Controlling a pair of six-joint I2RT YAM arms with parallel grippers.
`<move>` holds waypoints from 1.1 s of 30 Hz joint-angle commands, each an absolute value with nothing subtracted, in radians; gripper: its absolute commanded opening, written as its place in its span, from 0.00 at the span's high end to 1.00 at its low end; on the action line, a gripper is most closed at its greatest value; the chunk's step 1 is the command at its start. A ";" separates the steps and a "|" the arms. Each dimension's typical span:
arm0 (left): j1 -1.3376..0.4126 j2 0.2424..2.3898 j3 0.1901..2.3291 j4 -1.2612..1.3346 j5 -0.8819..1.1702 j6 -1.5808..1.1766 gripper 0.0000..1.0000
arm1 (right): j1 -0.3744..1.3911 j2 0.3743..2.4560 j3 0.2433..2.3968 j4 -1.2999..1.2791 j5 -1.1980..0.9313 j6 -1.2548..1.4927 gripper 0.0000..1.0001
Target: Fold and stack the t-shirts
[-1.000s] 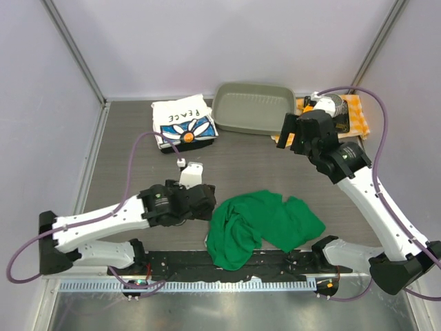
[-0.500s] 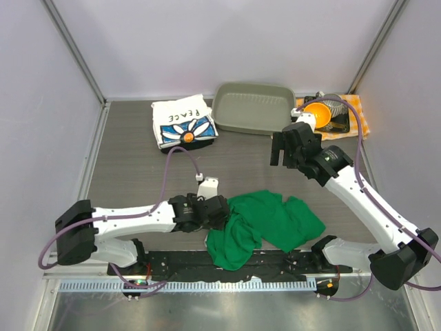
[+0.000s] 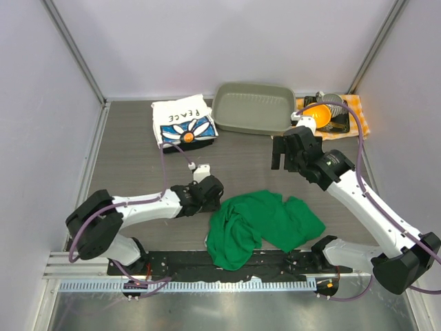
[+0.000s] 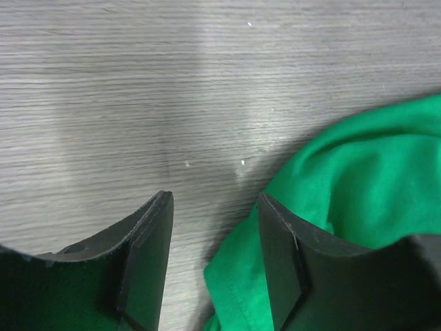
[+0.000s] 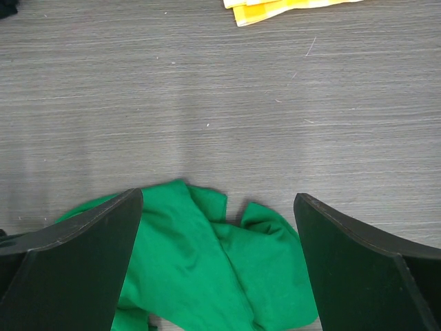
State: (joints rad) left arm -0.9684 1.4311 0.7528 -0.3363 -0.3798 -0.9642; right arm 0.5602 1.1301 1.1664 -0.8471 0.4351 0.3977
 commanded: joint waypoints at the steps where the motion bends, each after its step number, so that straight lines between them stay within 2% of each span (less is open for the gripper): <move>1: -0.969 1.499 0.753 -0.209 -0.258 -0.945 0.46 | 0.568 1.112 1.173 -0.837 0.445 0.388 0.02; 8: -1.045 1.436 0.720 -0.205 -0.232 -0.995 0.48 | 0.568 1.132 1.125 -0.905 0.558 0.439 0.03; 15: -1.124 1.257 0.680 -0.304 -0.259 -1.054 0.53 | 0.568 1.111 0.858 -0.804 0.356 0.629 0.10; 19: -1.131 1.151 0.647 -0.342 -0.271 -1.069 0.56 | 0.568 1.103 0.743 -0.749 0.282 0.695 0.17; 21: -1.131 1.132 0.626 -0.345 -0.279 -1.071 0.60 | 0.568 1.100 0.701 -0.738 0.279 0.718 0.20; 26: -1.129 1.164 0.600 -0.310 -0.278 -1.057 0.59 | 0.568 1.103 0.644 -0.706 0.281 0.761 0.28; 28: -1.131 1.186 0.581 -0.269 -0.278 -1.049 0.56 | 0.568 1.115 0.638 -0.706 0.298 0.767 0.33; 29: -1.129 1.215 0.577 -0.253 -0.276 -1.048 0.51 | 0.568 1.121 0.628 -0.701 0.299 0.767 0.35; 31: -1.129 1.247 0.574 -0.213 -0.272 -1.035 0.45 | 0.568 1.126 0.618 -0.690 0.302 0.775 0.52; 32: -1.129 1.268 0.572 -0.198 -0.262 -1.031 0.39 | 0.568 1.130 0.608 -0.684 0.301 0.779 0.64; 33: -1.129 1.305 0.574 -0.183 -0.256 -1.026 0.37 | 0.568 1.131 0.603 -0.680 0.299 0.784 0.69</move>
State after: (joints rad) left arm -1.1294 1.2354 0.5777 -0.2848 -0.2577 -1.0401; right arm 0.5621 1.1282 0.6216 -0.7334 0.2913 0.7395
